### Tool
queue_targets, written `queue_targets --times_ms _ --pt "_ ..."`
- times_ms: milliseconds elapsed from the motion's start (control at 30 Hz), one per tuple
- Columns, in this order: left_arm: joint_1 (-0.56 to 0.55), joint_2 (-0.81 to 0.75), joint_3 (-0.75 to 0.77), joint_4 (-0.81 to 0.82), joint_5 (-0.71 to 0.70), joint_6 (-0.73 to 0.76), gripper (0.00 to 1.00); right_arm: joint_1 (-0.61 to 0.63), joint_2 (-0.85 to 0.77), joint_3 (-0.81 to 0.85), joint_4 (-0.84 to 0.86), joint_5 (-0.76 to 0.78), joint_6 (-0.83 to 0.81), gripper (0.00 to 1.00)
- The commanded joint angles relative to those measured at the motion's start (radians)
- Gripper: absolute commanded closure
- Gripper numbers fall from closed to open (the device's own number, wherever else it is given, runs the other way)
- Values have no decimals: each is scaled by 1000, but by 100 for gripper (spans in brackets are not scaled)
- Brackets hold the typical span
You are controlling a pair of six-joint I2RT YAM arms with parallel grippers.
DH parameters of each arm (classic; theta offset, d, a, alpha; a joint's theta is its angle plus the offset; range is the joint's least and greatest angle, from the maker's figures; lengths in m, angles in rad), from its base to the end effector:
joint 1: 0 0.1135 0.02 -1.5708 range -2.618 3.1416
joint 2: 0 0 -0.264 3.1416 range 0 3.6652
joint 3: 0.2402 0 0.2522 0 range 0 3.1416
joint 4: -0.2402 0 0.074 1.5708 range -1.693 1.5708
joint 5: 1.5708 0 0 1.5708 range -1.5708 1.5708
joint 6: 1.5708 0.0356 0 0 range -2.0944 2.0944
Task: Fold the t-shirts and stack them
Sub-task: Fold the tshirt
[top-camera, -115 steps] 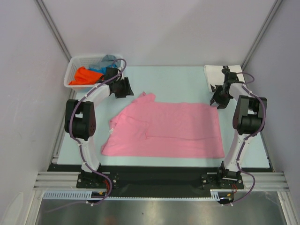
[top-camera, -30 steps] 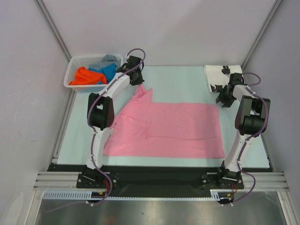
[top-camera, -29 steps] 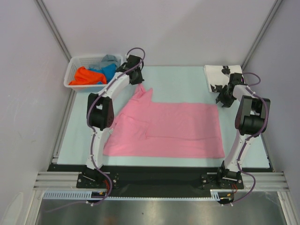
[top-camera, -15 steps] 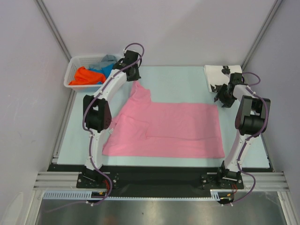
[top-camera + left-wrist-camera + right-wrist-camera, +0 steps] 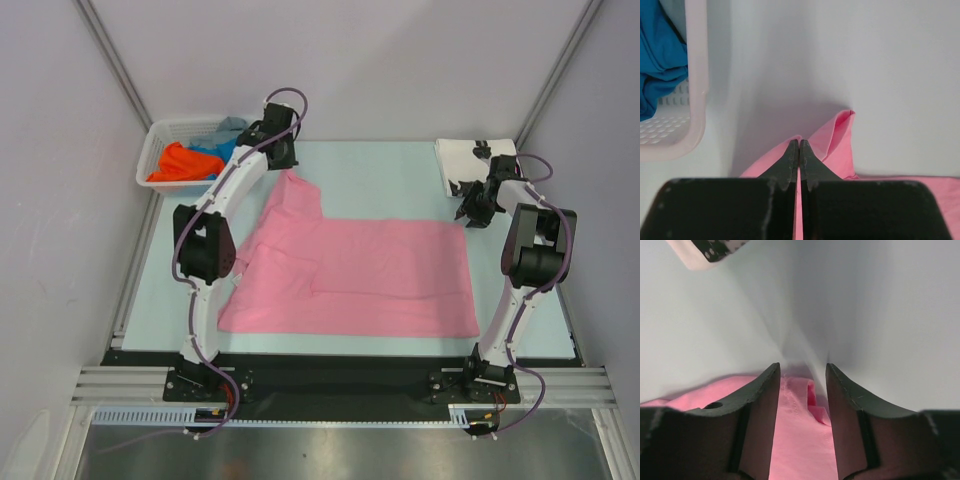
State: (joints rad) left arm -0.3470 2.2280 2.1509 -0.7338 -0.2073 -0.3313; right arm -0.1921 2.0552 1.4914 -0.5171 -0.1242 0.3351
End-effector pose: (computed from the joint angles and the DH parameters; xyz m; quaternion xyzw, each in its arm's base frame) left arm 0.4775 -0.1649 0.2846 -0.0311 0.9240 -0.0321 0.3798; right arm 0.4264 -0.0784 0.1705 0.2378 0.9388 0.0773 0.2371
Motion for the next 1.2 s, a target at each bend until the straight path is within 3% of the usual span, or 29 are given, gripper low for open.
queue_targets --times_ms 0,267,400,500,600,633,833,1167 --pt "-6 -99 58 5 -12 40 100 -3 -12 -16 -4 -49 -11 54" --pt "-6 -117 46 -4 29 26 100 -1 13 -22 -8 -57 5 56" --pt "-6 -125 44 -6 36 23 100 -1 31 -10 12 -57 28 62" --pt "-6 -131 44 -7 25 23 100 -6 29 -5 45 -35 41 73" --pt "-4 -130 43 -16 3 34 100 -6 29 12 75 -45 42 89" --pt "-4 -131 41 -18 -3 40 99 -6 31 23 89 -43 45 100" --pt "3 -146 32 -29 -38 51 100 -7 2 37 127 -39 25 100" --pt "14 -191 -13 -35 -26 26 99 -12 -121 -79 239 -23 5 100"
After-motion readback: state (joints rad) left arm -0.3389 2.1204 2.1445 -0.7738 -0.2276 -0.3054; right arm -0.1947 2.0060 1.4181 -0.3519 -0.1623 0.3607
